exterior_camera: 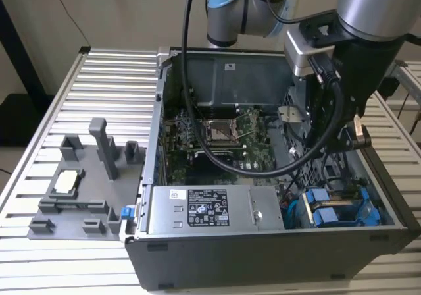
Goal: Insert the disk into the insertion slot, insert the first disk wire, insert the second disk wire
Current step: 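Insert the second disk wire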
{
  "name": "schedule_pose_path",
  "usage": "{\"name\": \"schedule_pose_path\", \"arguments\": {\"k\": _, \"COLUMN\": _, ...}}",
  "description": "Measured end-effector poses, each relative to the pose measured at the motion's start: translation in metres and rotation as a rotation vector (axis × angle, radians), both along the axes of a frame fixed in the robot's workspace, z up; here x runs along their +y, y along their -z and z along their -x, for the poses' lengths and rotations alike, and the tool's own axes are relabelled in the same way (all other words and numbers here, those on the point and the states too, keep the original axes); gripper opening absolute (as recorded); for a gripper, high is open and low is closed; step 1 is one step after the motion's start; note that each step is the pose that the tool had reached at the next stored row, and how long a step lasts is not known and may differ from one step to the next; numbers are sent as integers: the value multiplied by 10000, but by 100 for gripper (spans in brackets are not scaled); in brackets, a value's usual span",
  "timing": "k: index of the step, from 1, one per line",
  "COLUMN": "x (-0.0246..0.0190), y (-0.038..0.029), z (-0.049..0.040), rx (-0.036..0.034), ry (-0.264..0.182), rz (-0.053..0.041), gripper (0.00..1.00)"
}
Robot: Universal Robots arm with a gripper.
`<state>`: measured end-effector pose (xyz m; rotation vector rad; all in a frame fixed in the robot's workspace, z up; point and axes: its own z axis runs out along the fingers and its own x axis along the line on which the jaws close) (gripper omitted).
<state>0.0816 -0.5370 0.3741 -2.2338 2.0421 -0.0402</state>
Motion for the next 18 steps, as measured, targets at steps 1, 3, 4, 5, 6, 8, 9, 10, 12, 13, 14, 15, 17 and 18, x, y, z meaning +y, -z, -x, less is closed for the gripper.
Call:
{"name": "schedule_pose_path", "arguments": {"k": 1, "x": 1, "y": 6, "z": 2, "rx": -60, "ry": -4, "rz": 5, "gripper": 27}}
{"name": "schedule_pose_path", "arguments": {"k": 3, "x": 1, "y": 6, "z": 2, "rx": -78, "ry": -6, "rz": 8, "gripper": 27}}
{"name": "schedule_pose_path", "arguments": {"k": 4, "x": 1, "y": 6, "z": 3, "rx": -78, "ry": -7, "rz": 9, "gripper": 27}}
{"name": "schedule_pose_path", "arguments": {"k": 5, "x": 1, "y": 6, "z": 3, "rx": -78, "ry": -6, "rz": 9, "gripper": 27}}
{"name": "schedule_pose_path", "arguments": {"k": 6, "x": 1, "y": 6, "z": 3, "rx": -78, "ry": -7, "rz": 9, "gripper": 27}}
{"name": "schedule_pose_path", "arguments": {"k": 8, "x": 1, "y": 6, "z": 3, "rx": -78, "ry": -6, "rz": 9, "gripper": 25}}
{"name": "schedule_pose_path", "arguments": {"k": 9, "x": 1, "y": 6, "z": 3, "rx": -79, "ry": -6, "rz": 9, "gripper": 25}}
{"name": "schedule_pose_path", "arguments": {"k": 10, "x": 1, "y": 6, "z": 3, "rx": -79, "ry": -6, "rz": 9, "gripper": 25}}
{"name": "schedule_pose_path", "arguments": {"k": 12, "x": 1, "y": 6, "z": 3, "rx": -79, "ry": -6, "rz": 9, "gripper": 17}}
{"name": "schedule_pose_path", "arguments": {"k": 13, "x": 1, "y": 6, "z": 3, "rx": -79, "ry": -6, "rz": 9, "gripper": 17}}
{"name": "schedule_pose_path", "arguments": {"k": 14, "x": 1, "y": 6, "z": 3, "rx": -79, "ry": -6, "rz": 9, "gripper": 17}}
{"name": "schedule_pose_path", "arguments": {"k": 15, "x": 2, "y": 6, "z": 3, "rx": -79, "ry": -6, "rz": 9, "gripper": 17}}
{"name": "schedule_pose_path", "arguments": {"k": 17, "x": -4, "y": 6, "z": 3, "rx": -78, "ry": -5, "rz": 11, "gripper": 17}}
{"name": "schedule_pose_path", "arguments": {"k": 18, "x": -15, "y": 6, "z": 0, "rx": -77, "ry": -5, "rz": 11, "gripper": 17}}
